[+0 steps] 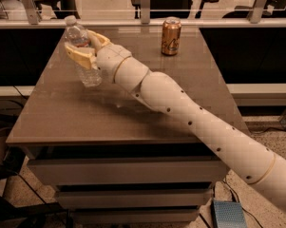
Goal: Place water bottle upright
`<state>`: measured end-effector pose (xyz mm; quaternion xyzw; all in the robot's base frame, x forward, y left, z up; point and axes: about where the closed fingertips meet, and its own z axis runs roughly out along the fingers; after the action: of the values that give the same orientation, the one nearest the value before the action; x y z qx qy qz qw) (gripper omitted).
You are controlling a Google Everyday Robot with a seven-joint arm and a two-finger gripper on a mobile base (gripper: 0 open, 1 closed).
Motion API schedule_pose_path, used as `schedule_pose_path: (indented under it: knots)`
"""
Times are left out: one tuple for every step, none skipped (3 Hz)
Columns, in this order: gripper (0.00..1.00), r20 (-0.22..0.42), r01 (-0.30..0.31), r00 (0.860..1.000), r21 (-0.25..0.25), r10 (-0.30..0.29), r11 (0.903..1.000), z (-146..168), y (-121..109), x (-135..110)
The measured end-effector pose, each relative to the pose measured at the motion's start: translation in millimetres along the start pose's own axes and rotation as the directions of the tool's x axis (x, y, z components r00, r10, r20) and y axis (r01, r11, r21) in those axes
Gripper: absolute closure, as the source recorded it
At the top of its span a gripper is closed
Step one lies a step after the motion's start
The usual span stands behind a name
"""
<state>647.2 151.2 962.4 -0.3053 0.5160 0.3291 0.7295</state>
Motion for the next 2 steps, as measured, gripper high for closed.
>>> schedule_pose_path:
  knots:
    - [1.0,-0.005,0.002,1.0,-0.009,-0.002,1.0,1.0,-0.4,-0.2]
    - [1.0,-0.031,-0.013,0.999,-0.031,0.012,0.9995,1.4,-1.1,0.6]
